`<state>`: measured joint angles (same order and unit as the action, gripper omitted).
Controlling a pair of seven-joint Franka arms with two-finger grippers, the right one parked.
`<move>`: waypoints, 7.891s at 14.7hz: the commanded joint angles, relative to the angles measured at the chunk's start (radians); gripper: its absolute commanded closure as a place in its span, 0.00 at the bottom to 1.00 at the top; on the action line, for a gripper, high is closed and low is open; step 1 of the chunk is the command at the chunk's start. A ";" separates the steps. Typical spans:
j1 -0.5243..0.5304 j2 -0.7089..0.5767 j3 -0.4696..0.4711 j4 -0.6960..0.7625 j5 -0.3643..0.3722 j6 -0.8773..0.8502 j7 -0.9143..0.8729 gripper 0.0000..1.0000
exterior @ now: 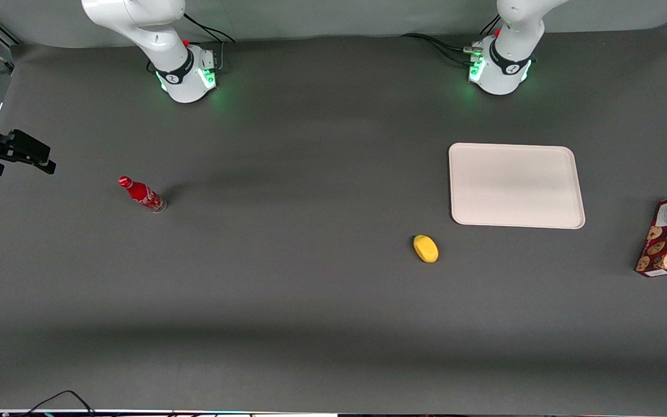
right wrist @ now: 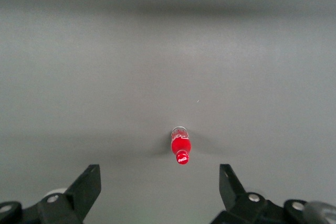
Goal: Place red cookie box on tray
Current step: 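Move the left gripper past the tray toward the red cookie box, then lower the open left gripper over the red cookie box, then close the left gripper on the red cookie box and lift it, then carry the cookie box with the left gripper onto the tray's edge, then lower the cookie box onto the tray and open the left gripper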
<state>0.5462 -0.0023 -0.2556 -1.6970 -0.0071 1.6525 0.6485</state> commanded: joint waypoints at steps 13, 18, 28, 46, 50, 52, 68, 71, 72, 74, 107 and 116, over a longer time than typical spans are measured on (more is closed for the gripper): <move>0.310 0.393 -0.195 0.033 0.268 0.372 0.319 0.00; 0.311 0.481 -0.162 0.008 0.303 0.502 0.319 0.00; 0.308 0.645 -0.108 0.007 0.335 0.647 0.319 0.00; 0.307 0.688 -0.082 -0.009 0.391 0.688 0.307 1.00; 0.301 0.654 -0.083 -0.007 0.372 0.658 0.263 1.00; 0.290 0.576 -0.096 -0.004 0.372 0.546 0.205 1.00; 0.149 0.156 -0.073 0.013 0.199 -0.082 -0.126 1.00; -0.075 0.101 0.160 -0.085 0.068 -0.013 -0.207 1.00; -0.098 0.075 0.194 -0.139 0.026 0.030 -0.210 1.00; -0.140 0.015 0.219 -0.269 0.009 0.136 -0.263 1.00; -0.488 0.208 0.466 -0.770 0.147 0.810 -0.405 0.00; -0.506 0.145 0.461 -0.581 0.145 0.561 -0.389 0.00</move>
<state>0.0682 0.1981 0.1964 -2.3711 0.1310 2.3405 0.2508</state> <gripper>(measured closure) 0.000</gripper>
